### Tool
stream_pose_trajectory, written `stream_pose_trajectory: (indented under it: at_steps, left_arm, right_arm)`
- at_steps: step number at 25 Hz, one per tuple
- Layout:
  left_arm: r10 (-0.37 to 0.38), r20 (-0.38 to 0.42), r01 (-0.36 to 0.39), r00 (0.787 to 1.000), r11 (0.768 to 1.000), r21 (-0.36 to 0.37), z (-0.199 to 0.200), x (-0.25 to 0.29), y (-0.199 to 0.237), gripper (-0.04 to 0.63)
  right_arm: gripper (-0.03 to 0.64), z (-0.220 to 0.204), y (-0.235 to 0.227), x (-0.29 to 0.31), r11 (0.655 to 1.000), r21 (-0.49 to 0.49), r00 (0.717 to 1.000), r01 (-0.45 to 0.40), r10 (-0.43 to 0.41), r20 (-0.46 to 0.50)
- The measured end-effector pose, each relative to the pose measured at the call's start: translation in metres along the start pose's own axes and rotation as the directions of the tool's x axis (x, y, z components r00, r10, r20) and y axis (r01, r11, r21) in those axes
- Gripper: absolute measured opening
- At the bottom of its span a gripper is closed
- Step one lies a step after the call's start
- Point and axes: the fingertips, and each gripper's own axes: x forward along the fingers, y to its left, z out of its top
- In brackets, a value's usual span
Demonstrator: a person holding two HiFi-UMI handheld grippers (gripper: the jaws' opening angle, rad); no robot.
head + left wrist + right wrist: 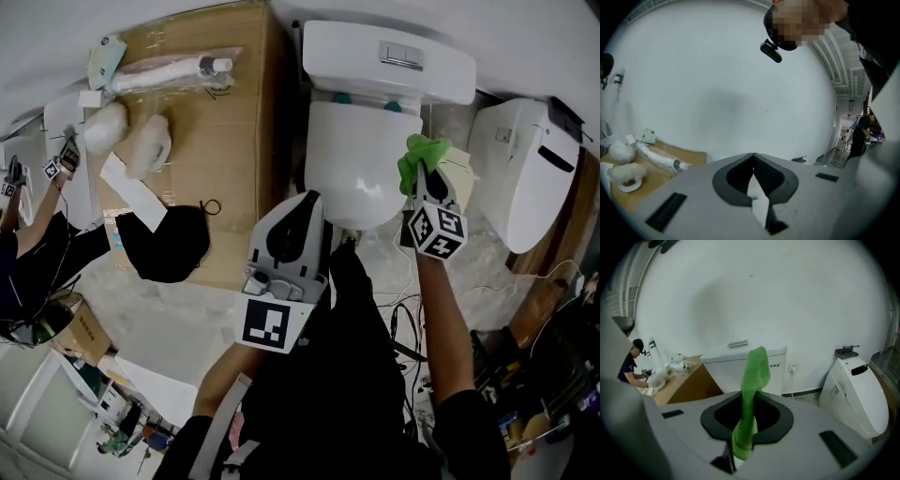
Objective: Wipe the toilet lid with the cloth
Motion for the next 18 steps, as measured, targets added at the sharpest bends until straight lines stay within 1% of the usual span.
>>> stream_pose_trajectory:
  at_steps: [4,7,11,13,16,18]
  left_arm:
    - [0.027,0.007,-0.027,1.000,1.000,-0.006,-0.024,0.019,0.023,0.009]
    - [0.035,-0.005,-0.035,0.999,0.999,-0.024,-0.044,0.032,0.038,0.009]
    - [0.043,-0.012,-0.044,0.999,0.998,-0.045,-0.070,0.050,0.055,0.009]
    - [0.046,-0.016,-0.047,0.999,0.997,-0.054,-0.082,0.057,0.062,0.009]
    - [0.051,-0.025,-0.052,0.998,0.996,-0.069,-0.097,0.064,0.073,0.009]
    - [0.050,-0.036,-0.053,0.998,0.996,-0.074,-0.107,0.068,0.081,0.009]
  right_arm:
    - [0.060,-0.028,-0.021,0.045,0.999,0.022,0.997,0.049,-0.047,-0.059]
    - [0.061,-0.049,-0.040,0.074,0.993,0.028,0.989,0.111,-0.107,-0.101]
    - [0.061,-0.070,-0.071,0.108,0.974,0.012,0.964,0.225,-0.221,-0.150]
    - [0.061,-0.080,-0.082,0.125,0.964,0.002,0.950,0.265,-0.261,-0.172]
    - [0.061,-0.098,-0.094,0.152,0.955,-0.015,0.934,0.297,-0.293,-0.205]
    - [0.061,-0.112,-0.097,0.172,0.954,-0.018,0.927,0.299,-0.294,-0.234]
